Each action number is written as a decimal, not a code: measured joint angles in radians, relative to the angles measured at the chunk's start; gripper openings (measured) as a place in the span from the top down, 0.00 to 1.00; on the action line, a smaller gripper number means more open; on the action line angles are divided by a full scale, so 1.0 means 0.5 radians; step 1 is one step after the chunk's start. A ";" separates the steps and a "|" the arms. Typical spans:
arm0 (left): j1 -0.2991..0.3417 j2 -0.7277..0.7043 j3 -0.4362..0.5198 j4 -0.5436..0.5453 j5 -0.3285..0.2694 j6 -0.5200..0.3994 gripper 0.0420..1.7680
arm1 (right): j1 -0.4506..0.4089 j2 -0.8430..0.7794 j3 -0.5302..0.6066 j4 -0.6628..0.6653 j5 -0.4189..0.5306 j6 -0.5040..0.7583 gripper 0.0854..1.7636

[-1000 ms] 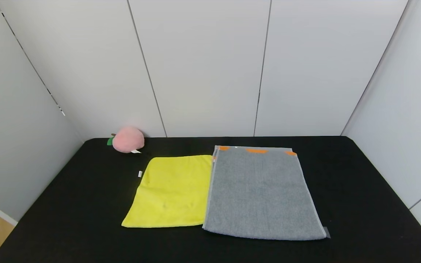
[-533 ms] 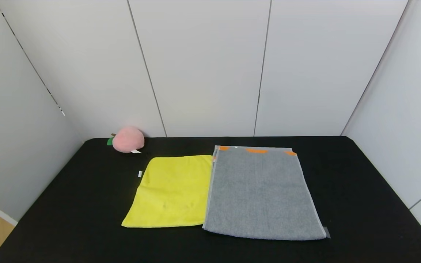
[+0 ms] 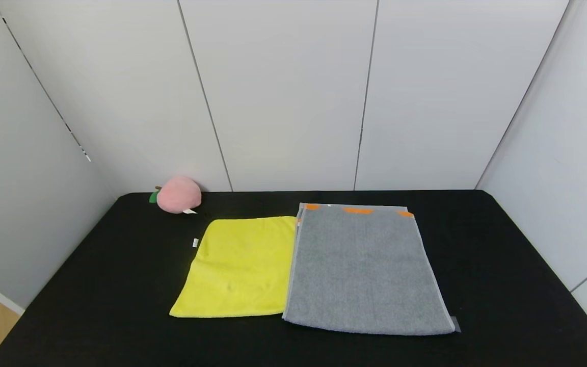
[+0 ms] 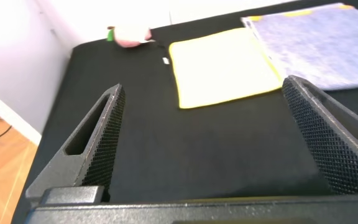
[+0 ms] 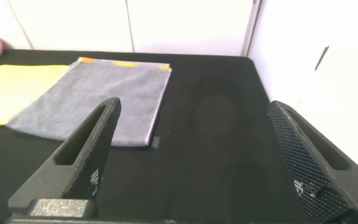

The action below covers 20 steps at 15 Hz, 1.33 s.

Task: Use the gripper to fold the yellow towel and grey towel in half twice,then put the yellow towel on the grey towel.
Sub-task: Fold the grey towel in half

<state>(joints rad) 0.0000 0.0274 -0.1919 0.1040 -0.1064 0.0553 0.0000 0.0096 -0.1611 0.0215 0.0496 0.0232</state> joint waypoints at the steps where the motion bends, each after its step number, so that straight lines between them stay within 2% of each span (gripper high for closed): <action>1: 0.000 0.036 -0.051 0.029 -0.038 0.002 0.00 | 0.000 0.011 -0.064 0.081 0.029 0.000 0.03; 4: -0.002 0.204 -0.203 0.031 -0.077 0.009 0.00 | 0.000 0.095 -0.278 0.280 0.074 0.003 0.03; 6: -0.007 0.360 -0.337 0.032 -0.117 0.009 0.00 | 0.003 0.205 -0.393 0.311 0.077 0.004 0.03; 9: -0.011 0.650 -0.579 0.041 -0.178 0.042 0.00 | 0.067 0.433 -0.582 0.332 0.033 0.029 0.03; 14: -0.026 1.209 -0.897 0.049 -0.211 0.193 0.00 | 0.152 0.963 -0.963 0.417 -0.060 0.242 0.03; 17: -0.109 1.570 -1.071 0.030 -0.195 0.193 0.00 | 0.147 1.299 -1.144 0.436 -0.061 0.322 0.03; 20: -0.265 1.921 -1.244 -0.055 -0.175 0.074 0.00 | 0.137 1.626 -1.296 0.433 -0.054 0.371 0.03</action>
<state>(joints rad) -0.1326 0.9881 -0.8138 0.0764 -0.1938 0.0926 0.0687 0.8226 -0.8091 0.2379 0.0223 0.2087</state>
